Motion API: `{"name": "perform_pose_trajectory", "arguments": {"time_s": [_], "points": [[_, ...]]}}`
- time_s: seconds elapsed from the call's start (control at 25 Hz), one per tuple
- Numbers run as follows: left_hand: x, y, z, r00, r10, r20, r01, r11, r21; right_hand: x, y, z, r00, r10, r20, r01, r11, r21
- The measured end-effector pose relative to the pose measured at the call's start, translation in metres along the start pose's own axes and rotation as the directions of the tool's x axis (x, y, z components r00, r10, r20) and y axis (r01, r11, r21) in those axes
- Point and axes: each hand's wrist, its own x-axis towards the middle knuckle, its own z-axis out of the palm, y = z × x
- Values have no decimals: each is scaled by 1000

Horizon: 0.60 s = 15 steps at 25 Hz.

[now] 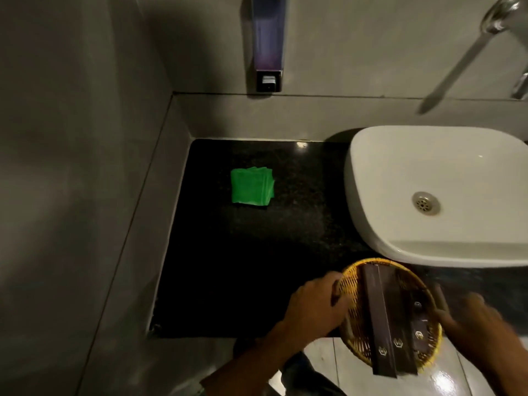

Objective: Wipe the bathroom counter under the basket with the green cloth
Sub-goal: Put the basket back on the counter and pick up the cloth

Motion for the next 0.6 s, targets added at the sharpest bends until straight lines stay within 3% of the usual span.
{"name": "perform_pose_trajectory", "arguments": {"time_s": [0.08, 0.24, 0.4, 0.6], "points": [[1, 8, 11, 998, -36, 49, 34, 998, 49, -8, 0, 8, 997, 6, 75, -16, 991, 133], [-1, 2, 9, 997, -77, 0, 77, 997, 29, -5, -14, 8, 999, 30, 44, -38, 978, 204], [-1, -14, -25, 971, -127, -204, 122, 992, -35, -7, -48, 6, 986, -118, 114, 84, 960, 267], [-3, -55, -91, 854, -224, -469, 277, 960, 45, -8, -121, 24, 923, -367, 115, 306, 882, 359]]}}
